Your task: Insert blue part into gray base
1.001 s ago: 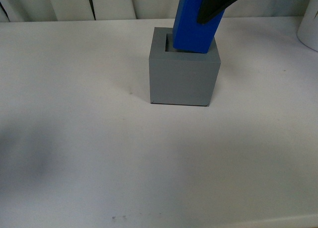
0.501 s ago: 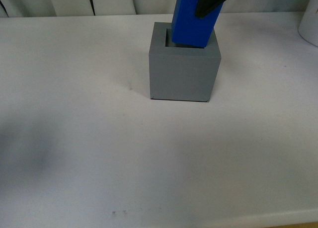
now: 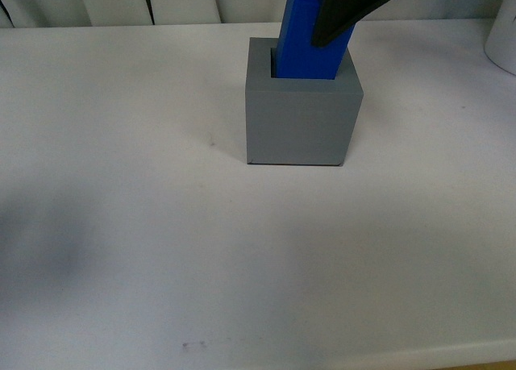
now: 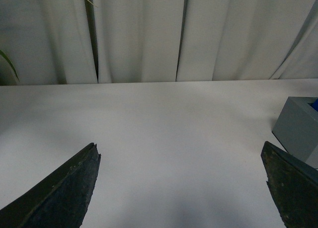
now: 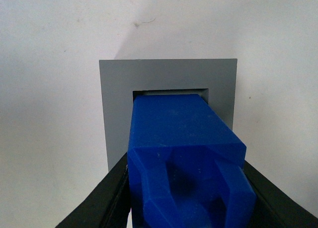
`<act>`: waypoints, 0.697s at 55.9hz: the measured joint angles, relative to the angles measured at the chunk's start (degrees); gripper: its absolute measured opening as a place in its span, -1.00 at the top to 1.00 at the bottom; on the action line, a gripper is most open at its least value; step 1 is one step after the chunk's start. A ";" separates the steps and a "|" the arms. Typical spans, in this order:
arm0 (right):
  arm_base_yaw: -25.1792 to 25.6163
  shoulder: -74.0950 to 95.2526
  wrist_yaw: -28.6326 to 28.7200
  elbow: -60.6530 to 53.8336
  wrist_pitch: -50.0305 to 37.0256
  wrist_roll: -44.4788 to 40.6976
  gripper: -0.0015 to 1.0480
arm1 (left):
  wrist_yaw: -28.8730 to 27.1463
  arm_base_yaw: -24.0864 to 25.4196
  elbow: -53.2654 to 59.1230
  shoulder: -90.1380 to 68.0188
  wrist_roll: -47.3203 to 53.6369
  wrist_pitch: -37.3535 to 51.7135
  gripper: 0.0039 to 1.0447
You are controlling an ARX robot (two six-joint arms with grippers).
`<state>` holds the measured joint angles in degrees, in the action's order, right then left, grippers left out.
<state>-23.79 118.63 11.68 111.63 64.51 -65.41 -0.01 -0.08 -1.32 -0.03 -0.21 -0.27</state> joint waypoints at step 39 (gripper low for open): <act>1.27 -2.45 8.24 -1.14 -2.34 2.12 -0.86 | 0.00 0.00 0.00 0.00 -0.02 0.00 -0.89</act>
<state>-22.52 116.18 19.92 110.50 62.17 -63.29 -0.01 -0.08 -1.32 -0.03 -0.23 -0.27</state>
